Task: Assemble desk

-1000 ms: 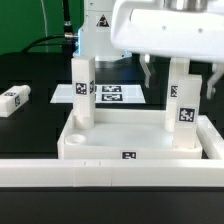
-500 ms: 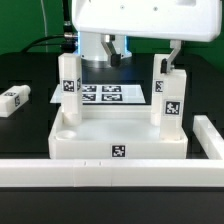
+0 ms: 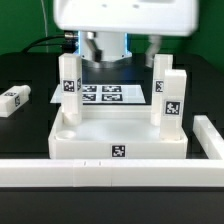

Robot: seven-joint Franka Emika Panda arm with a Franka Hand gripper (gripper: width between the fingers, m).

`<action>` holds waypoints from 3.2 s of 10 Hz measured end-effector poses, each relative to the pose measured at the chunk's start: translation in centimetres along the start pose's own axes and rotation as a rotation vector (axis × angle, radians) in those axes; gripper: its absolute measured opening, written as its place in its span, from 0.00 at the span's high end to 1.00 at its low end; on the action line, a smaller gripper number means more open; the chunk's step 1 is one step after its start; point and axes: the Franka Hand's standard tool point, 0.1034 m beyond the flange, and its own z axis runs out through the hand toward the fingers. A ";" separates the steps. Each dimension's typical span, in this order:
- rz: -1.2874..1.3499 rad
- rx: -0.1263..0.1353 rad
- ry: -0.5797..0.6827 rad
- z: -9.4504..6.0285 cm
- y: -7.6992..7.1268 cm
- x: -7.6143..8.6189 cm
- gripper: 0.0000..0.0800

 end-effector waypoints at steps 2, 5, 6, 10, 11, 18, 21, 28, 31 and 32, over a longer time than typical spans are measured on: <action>-0.068 0.011 -0.009 -1.1 6.2 -0.9 0.19; -0.059 0.014 -0.009 -1.2 7.7 -0.7 0.19; -0.056 0.014 -0.009 -1.2 7.9 -0.7 0.19; -0.098 0.009 -0.031 -0.5 12.0 -1.7 0.19; -0.103 0.007 -0.039 0.1 15.2 -2.5 0.19; -0.144 -0.017 -0.062 2.2 19.7 -2.9 0.19; -0.152 -0.053 -0.125 5.4 22.1 -4.2 0.19; -0.165 -0.007 -0.462 6.2 21.4 -4.4 0.19; -0.165 -0.004 -0.648 6.7 21.3 -4.7 0.19; -0.169 -0.010 -0.649 6.9 21.3 -4.4 0.19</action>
Offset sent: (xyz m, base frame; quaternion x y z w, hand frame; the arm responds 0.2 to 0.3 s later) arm 0.0000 0.0000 0.0000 0.0000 0.0000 0.0000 1.0000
